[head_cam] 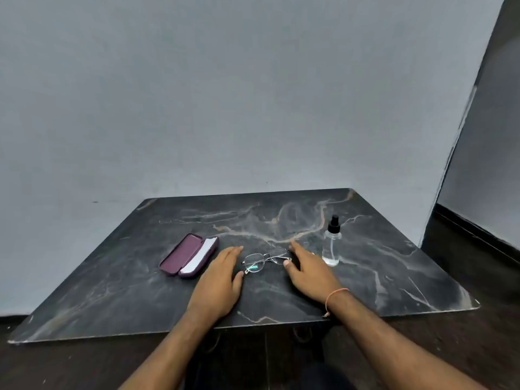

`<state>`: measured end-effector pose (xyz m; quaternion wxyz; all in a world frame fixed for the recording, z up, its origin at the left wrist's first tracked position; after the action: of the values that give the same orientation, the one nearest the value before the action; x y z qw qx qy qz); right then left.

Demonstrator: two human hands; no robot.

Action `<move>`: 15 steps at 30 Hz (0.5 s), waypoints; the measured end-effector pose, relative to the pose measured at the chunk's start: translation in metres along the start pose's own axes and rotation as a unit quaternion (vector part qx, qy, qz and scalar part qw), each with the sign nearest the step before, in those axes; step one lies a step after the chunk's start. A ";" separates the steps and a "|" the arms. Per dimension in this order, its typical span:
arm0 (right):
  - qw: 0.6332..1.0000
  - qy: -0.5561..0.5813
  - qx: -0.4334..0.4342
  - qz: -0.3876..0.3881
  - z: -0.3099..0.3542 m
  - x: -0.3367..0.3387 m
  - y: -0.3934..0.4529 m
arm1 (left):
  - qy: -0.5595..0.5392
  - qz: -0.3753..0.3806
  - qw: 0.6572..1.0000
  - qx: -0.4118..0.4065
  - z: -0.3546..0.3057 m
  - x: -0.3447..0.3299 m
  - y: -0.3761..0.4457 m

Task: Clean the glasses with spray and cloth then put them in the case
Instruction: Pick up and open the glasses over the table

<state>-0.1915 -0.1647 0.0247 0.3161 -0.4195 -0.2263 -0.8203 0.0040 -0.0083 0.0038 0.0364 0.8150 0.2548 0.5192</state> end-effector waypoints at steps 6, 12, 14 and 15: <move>1.000 0.007 -0.008 -0.004 -0.002 0.000 0.010 | 0.069 -0.019 0.997 0.017 0.001 -0.001 0.015; 1.000 0.018 -0.018 -0.008 -0.011 -0.005 0.021 | 0.053 0.002 0.998 0.040 0.007 -0.004 0.021; 0.999 0.032 -0.013 -0.020 -0.012 -0.004 0.023 | 0.049 0.005 0.998 0.045 0.008 -0.006 0.021; 0.999 0.036 -0.011 -0.025 -0.011 -0.004 0.023 | 0.050 0.004 0.998 0.046 0.008 -0.005 0.021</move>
<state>-0.1795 -0.1864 0.0182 0.2983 -0.3874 -0.2159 -0.8452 0.0175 -0.0275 0.0024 -0.0162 0.7901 0.2766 0.5467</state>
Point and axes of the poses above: each hand's wrist, its own y-axis towards the middle knuckle, its own x-axis out of the back of the hand, z = x × y, the point moved 1 cm from there along y, towards the middle knuckle, and after that the axes turned 4 degrees about z, right-handed, at the moved point
